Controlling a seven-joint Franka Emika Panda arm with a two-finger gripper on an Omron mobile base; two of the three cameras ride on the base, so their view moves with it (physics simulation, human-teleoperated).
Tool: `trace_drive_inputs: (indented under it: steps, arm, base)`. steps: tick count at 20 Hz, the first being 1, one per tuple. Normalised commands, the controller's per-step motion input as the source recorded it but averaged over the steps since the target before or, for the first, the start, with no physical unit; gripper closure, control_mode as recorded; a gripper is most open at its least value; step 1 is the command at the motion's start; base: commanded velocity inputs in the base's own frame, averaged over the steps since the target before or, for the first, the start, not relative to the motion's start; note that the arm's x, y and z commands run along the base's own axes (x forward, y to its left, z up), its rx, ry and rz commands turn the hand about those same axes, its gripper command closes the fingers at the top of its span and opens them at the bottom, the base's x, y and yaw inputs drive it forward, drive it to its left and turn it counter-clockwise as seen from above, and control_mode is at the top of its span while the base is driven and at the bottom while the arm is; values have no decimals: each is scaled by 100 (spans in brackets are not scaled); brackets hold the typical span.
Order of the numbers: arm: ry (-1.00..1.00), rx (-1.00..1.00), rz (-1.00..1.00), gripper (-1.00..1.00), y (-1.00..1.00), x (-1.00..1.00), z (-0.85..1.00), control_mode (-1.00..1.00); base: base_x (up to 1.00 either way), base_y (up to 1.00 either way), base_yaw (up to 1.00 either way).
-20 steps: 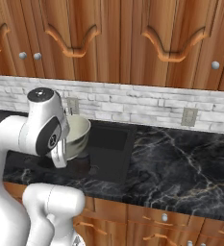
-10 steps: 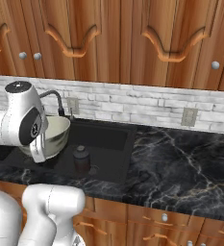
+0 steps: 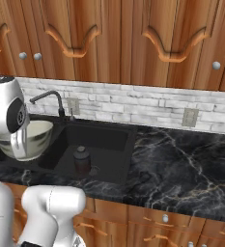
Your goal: Place the bowl in the left basin and the jug in the right basin of the sink.
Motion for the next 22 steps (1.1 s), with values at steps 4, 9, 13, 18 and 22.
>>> trace_drive_inputs:
  steps: [4,9,13,18,22]
  arm:
    - [7,0,3,100,56,0,0,-100]
    - [4,0,1,100,55,4,0,-100]
    - [1,0,0,100,55,21,-5,-100]
    - [0,0,0,100,49,31,-9,-100]
    - [5,0,0,100,42,35,-15,-100]
  base:
    - [0,0,0]
    - [0,0,0]
    - [0,0,0]
    - [0,0,0]
    - [0,0,0]
